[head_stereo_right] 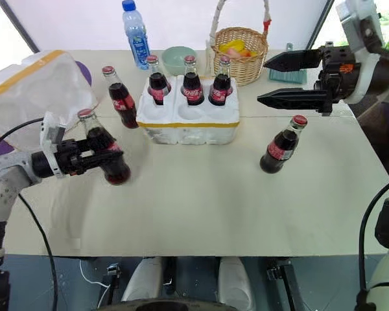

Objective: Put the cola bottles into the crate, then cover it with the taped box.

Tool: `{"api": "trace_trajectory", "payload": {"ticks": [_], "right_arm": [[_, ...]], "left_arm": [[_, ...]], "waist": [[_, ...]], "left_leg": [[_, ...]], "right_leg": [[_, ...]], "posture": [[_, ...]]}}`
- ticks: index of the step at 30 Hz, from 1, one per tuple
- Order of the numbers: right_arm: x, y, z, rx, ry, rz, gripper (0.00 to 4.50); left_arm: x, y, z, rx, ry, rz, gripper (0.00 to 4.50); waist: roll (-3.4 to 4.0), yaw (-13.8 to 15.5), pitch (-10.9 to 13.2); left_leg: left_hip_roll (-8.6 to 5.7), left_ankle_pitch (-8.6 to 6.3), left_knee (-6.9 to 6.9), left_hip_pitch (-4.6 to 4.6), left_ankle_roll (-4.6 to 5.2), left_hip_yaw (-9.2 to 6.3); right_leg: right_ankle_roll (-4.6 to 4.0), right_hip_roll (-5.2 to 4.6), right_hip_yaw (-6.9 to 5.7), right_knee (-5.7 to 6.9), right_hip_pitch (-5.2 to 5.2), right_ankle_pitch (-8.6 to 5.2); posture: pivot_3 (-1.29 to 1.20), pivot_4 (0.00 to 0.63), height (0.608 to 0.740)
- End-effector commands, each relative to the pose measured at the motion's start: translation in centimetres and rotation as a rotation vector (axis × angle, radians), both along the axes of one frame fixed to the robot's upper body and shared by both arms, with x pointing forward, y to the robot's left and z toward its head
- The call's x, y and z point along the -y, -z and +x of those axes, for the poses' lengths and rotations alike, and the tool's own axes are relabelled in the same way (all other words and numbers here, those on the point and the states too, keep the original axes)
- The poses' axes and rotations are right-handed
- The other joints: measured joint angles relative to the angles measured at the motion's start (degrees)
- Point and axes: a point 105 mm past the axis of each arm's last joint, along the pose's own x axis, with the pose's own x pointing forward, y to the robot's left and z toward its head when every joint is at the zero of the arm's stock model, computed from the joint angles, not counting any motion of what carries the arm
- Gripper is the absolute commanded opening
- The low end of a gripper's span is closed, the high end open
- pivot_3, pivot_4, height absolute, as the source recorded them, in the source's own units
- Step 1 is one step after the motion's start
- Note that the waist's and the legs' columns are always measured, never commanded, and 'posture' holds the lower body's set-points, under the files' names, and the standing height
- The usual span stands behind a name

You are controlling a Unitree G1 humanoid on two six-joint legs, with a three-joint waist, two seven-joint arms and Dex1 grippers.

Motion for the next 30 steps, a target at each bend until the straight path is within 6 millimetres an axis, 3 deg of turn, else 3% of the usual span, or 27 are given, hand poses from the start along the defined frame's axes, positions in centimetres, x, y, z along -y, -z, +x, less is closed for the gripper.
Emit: {"api": "trace_trajectory", "payload": {"ticks": [1,7,13,22,26,30], "right_arm": [[0.2,-0.6,-0.2,0.048,0.013,-0.003,4.5],[0.2,-0.4,0.1,0.084,0.047,-0.025,4.5],[0.3,0.0,0.1,0.088,0.075,-0.025,4.5],[0.8,0.8,0.3,0.091,0.124,-0.018,4.5],[1.0,1.1,0.7,0.094,0.138,-0.016,4.5],[0.9,1.2,1.1,0.102,0.149,-0.016,4.5]], "left_arm": [[4.3,-6.4,0.2,0.198,0.123,-0.124,2.72],[10.1,-10.1,5.6,0.332,0.033,-0.218,2.72],[13.0,-10.4,9.7,0.379,-0.058,-0.193,2.72],[15.1,-8.9,10.6,0.424,-0.02,-0.081,2.72],[15.9,-6.2,11.0,0.37,-0.003,-0.011,2.72],[15.6,-3.0,12.8,0.355,-0.106,0.136,2.72]], "waist": [[-0.04,0.5,0.0],[-0.06,0.2,0.0],[-0.07,-0.5,0.1],[-0.07,-1.0,0.2],[-0.07,-0.9,0.2],[-0.07,-0.8,0.2]], "left_leg": [[-0.02,0.02,0.12,0.0,-0.01,-0.03],[-0.19,-0.04,0.56,0.0,0.1,-0.13],[-0.15,-0.07,0.52,-0.01,0.15,-0.19],[-0.16,-0.07,0.52,-0.2,0.15,-0.24],[-0.17,-0.07,0.55,-0.22,0.15,-0.25],[-0.18,-0.07,0.58,-0.23,0.15,-0.27]], "right_leg": [[-0.01,0.01,-0.01,-0.01,0.08,0.01],[0.36,0.01,0.02,-0.05,0.4,0.21],[0.45,0.12,0.01,-0.01,0.31,0.25],[0.51,0.11,0.01,-0.03,0.2,0.29],[0.52,0.11,0.01,-0.03,0.2,0.29],[0.52,0.11,0.01,-0.03,0.21,0.3]], "posture": [[0.0,0.15,0.74],[0.0,0.15,0.74],[0.0,0.15,0.74],[0.0,0.15,0.74],[0.0,0.15,0.74],[0.0,0.15,0.74]]}}
